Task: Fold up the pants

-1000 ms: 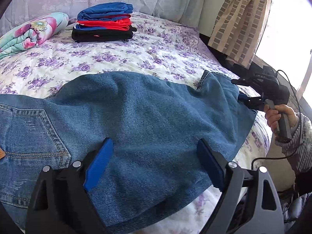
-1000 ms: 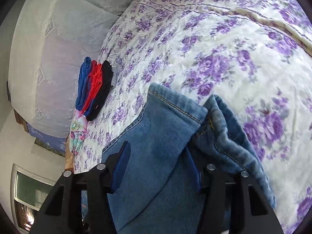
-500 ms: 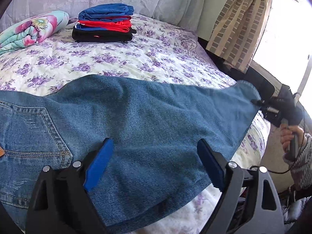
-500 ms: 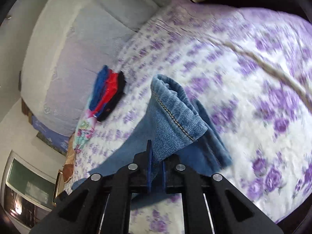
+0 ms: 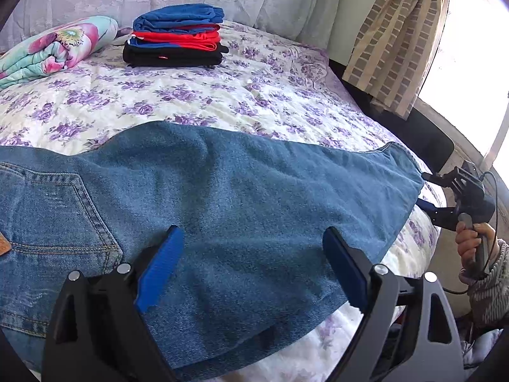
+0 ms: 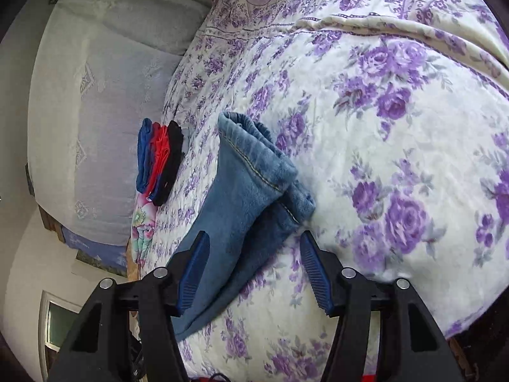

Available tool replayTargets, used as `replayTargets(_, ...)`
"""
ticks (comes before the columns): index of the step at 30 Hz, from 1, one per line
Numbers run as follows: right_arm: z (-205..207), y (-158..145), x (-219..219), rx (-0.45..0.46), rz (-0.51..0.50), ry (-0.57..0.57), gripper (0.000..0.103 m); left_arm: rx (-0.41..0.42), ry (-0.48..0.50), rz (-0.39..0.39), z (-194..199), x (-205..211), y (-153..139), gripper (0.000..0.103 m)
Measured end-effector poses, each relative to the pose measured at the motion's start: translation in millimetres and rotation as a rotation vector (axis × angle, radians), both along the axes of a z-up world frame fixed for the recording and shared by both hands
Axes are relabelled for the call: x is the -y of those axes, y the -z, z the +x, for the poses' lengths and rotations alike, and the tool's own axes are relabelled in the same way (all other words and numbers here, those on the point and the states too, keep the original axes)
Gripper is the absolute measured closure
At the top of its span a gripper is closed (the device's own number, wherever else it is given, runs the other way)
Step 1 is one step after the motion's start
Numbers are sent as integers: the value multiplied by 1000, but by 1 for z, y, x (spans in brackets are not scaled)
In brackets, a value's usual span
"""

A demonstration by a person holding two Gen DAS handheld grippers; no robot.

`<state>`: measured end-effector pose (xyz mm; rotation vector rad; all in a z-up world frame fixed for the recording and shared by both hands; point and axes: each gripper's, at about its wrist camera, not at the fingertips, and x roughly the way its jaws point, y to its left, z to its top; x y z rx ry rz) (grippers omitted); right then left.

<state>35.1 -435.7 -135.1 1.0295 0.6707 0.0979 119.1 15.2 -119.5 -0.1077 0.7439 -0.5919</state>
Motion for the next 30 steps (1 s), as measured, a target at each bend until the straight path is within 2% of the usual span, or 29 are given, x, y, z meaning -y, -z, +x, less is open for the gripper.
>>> replayTargets(2, 10, -4, -5, 12, -33, 4, 27, 0, -9, -2, 0, -1, 0, 16)
replayTargets(5, 25, -13, -17, 40, -124, -7, 29, -1, -26, -6, -1, -2, 0, 16)
replayTargets(6, 30, -16, -18, 67, -117, -20, 52, -2, -35, -7, -1, -2, -1, 16)
replayTargets(8, 35, -33, -17, 150, -75, -56, 79, -8, -58, -11, 0, -3, -3, 16)
replayTargets(9, 33, -49, -18, 213, -102, -71, 84, -11, -75, -15, 0, -5, -5, 16)
replayTargets(11, 26, -74, -20, 301, -168, -88, 87, -15, -114, -27, 2, -7, -9, 16)
replayTargets(13, 18, -78, -15, 318, -195, -75, 88, -17, -145, -56, 4, -10, -13, 15)
replayTargets(15, 17, -57, -4, 257, -203, -53, 88, -17, -157, -86, 5, -12, -14, 12)
replayTargets(17, 24, -7, 11, 127, -116, -28, 88, -45, -154, -25, 13, -5, -6, 9)
replayTargets(18, 24, 14, 16, 108, -79, -25, 92, -38, -149, 18, 14, 1, -3, 9)
replayTargets(19, 21, 14, 13, 160, -116, -40, 92, -20, -149, 55, 11, 5, -3, 9)
replayTargets(20, 20, 5, 8, 147, -193, -49, 88, -11, -151, 82, 8, 7, -4, 9)
replayTargets(21, 20, -3, 5, 122, -216, -55, 85, -11, -147, 90, 7, 7, -5, 9)
replayTargets(22, 17, -9, 9, 120, -193, -49, 78, -14, -146, 77, 5, 2, -6, 9)
replayTargets(23, 10, -15, 17, 131, -165, -6, 65, -16, -157, 50, 4, -6, -8, 9)
replayTargets(24, -2, -24, 27, 147, -163, 64, 60, -19, -174, 1, 3, -19, -12, 9)
replayTargets(26, -24, -43, 43, 186, -211, 166, 57, -47, -172, -104, 4, -38, -18, 9)
replayTargets(27, -29, -53, 45, 203, -229, 183, 57, -45, -201, -106, 5, -44, -21, 9)
replayTargets(28, -27, -63, 41, 224, -233, 148, 57, -35, -226, -92, 5, -47, -24, 9)
replayTargets(30, -8, -79, 16, 257, -229, 5, 57, -24, -231, -71, 6, -50, -26, 9)
